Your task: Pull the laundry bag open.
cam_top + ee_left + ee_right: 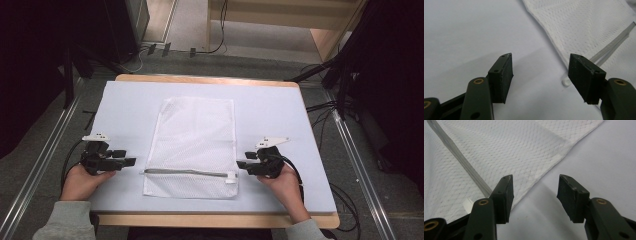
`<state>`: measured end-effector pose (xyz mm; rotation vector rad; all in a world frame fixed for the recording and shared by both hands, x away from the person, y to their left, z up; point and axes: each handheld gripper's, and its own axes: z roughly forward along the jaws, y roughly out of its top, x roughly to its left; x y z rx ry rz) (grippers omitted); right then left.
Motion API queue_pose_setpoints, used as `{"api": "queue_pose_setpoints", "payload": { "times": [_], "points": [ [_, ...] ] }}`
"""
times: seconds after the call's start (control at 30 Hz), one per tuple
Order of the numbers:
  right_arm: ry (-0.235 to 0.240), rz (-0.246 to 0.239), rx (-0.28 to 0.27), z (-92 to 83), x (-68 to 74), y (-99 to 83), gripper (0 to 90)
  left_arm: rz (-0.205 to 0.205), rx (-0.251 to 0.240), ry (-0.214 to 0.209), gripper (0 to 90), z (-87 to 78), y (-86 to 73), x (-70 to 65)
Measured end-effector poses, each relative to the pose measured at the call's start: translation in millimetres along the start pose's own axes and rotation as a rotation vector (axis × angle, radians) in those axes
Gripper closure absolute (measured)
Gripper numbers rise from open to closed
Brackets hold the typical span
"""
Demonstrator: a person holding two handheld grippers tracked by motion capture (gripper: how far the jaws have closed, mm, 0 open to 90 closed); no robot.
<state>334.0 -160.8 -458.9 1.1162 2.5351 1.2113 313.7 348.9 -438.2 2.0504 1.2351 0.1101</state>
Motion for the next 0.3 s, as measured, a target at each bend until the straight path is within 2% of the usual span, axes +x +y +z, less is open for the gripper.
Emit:
{"api": "queue_pose_setpoints", "payload": {
  "times": [0.13, 0.3],
  "points": [
    [-0.007, 0.005, -0.002, 0.5, -1.2, -0.7, 44.1, -0.011, 0.001, 0.009, 35.8, 0.7, 0.2, 2.4],
    [-0.031, 0.036, 0.003, 0.0, -5.7, -2.5, 39.7, -0.024, -0.01, 0.009, 32.5, 1.5, 0.5, 4.6]
  ]
}}
